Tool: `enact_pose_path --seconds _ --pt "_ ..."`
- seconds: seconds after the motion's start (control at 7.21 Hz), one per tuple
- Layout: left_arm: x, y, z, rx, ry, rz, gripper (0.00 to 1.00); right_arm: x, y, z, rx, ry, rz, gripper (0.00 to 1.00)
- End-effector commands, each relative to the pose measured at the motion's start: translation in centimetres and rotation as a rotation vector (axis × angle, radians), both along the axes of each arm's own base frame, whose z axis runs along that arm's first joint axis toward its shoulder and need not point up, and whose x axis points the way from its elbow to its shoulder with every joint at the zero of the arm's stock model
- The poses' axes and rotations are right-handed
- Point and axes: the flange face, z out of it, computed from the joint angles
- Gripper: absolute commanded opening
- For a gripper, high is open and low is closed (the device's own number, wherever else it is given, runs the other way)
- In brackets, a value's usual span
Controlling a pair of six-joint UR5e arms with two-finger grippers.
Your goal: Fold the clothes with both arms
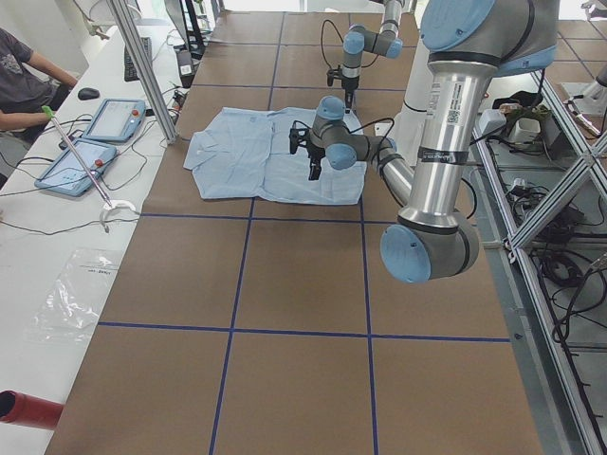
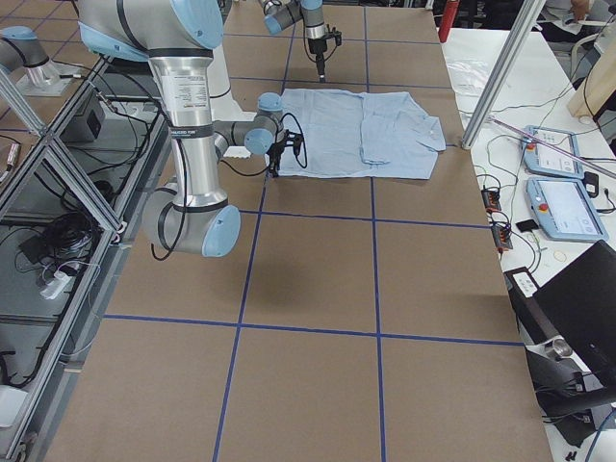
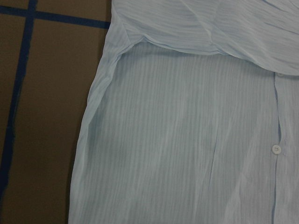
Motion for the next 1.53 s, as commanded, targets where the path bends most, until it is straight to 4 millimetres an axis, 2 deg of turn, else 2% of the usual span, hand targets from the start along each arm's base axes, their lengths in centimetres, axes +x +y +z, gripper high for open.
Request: enact_pose_path --seconds 0.0,0.42,0.55,0.69,0.97,1.25,1.39 --pt "0.1 0.0 0.1 -0.001 -0.002 0.002 1.0 -0.3 -0.1 0.3 -0.002 0.007 -0.001 0.36" --pt "0.1 -0.1 0.2 -0.001 -0.005 0.0 1.0 -0.4 0.0 0.1 -0.001 0.002 -0.002 0.36" --pt "0.2 -0.1 0.2 0.0 -0.004 0.0 1.0 -0.4 0.0 0.1 -0.002 0.001 -0.001 0.24" --pt "0.1 -0.1 0.2 -0.002 -0.005 -0.001 1.0 -0.4 0.0 0.1 -0.003 0.0 -0.004 0.0" --pt "0.1 -0.1 0.2 -0.002 -0.005 -0.001 1.0 -0.2 0.1 -0.5 -0.001 -0.012 -0.003 0.0" --pt "0.0 -0.1 0.7 -0.012 -0.01 -0.005 1.0 0.1 -0.1 -2.1 0.01 -0.042 0.005 0.0" --pt "-0.6 0.5 2.2 -0.047 -0.025 -0.016 1.0 0.3 -0.2 -2.5 0.017 -0.05 0.011 0.0"
